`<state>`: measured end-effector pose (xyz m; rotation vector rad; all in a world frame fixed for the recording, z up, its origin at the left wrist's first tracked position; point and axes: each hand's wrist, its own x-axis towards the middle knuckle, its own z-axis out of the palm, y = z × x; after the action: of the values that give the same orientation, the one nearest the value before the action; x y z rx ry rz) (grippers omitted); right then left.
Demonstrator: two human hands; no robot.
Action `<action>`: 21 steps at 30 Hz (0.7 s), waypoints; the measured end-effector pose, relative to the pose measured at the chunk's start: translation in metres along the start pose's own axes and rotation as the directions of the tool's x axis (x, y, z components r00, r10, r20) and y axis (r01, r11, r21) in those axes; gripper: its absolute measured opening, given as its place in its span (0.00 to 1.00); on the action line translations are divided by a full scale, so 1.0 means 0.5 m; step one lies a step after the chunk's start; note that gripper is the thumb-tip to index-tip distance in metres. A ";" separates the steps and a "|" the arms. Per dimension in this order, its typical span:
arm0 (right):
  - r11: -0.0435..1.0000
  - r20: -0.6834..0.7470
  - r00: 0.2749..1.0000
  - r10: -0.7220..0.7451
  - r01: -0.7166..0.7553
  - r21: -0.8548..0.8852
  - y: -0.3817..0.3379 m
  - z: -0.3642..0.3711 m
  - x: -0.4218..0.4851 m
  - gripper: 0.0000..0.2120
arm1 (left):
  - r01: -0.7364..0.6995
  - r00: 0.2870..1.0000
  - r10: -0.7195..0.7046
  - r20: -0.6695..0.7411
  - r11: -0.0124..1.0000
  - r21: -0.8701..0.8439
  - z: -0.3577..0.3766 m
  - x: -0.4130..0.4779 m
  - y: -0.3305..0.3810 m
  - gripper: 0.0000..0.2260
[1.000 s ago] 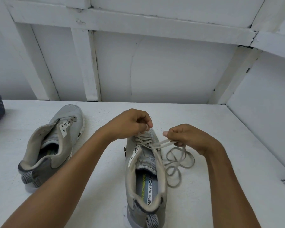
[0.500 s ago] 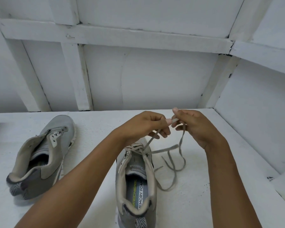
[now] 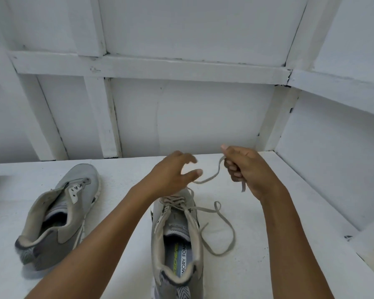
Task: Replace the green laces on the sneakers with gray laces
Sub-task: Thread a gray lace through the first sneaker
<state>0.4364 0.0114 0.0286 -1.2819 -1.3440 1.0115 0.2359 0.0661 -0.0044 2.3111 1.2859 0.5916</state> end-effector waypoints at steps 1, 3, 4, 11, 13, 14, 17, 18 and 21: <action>0.999 0.053 0.999 0.009 -0.006 -0.046 -0.002 0.004 -0.003 0.21 | -0.060 0.998 0.064 0.023 0.988 -0.144 -0.008 -0.006 0.018 0.15; 0.996 0.131 0.991 0.016 -0.004 -0.087 -0.007 0.012 -0.010 0.20 | -0.117 0.988 0.144 0.053 0.931 -0.345 -0.016 -0.015 0.048 0.12; 0.996 0.149 0.989 0.012 0.002 -0.091 -0.009 0.016 -0.013 0.19 | -0.128 0.985 0.163 0.053 0.905 -0.406 -0.016 -0.016 0.058 0.11; 0.995 0.092 0.996 -0.010 0.019 -0.094 -0.015 0.010 -0.036 0.18 | -0.050 0.996 0.087 0.020 0.725 -0.687 -0.016 -0.031 0.039 0.20; 0.996 0.102 0.995 -0.017 0.025 -0.084 -0.015 0.010 -0.040 0.18 | 0.000 0.994 0.083 0.077 0.680 -0.733 -0.019 -0.034 0.033 0.21; 0.996 0.115 0.993 -0.016 0.027 -0.090 -0.014 0.012 -0.041 0.18 | 0.009 0.991 0.093 0.099 0.684 -0.730 -0.020 -0.035 0.032 0.21; 0.993 0.150 0.989 -0.007 0.025 -0.117 -0.016 0.023 -0.042 0.17 | -0.010 0.984 0.129 0.121 0.724 -0.690 -0.018 -0.039 0.038 0.20; 0.993 0.158 0.987 -0.004 0.023 -0.117 -0.017 0.026 -0.043 0.17 | -0.014 0.985 0.129 0.112 0.716 -0.698 -0.016 -0.039 0.039 0.18; 0.993 0.162 0.987 -0.010 0.029 -0.112 -0.016 0.028 -0.043 0.17 | -0.027 0.990 0.120 0.077 0.686 -0.727 -0.014 -0.040 0.042 0.11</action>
<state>0.4205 -0.0098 0.0321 -1.2904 -1.5542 1.0559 0.2365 0.0399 0.0099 1.6855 0.6990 0.8001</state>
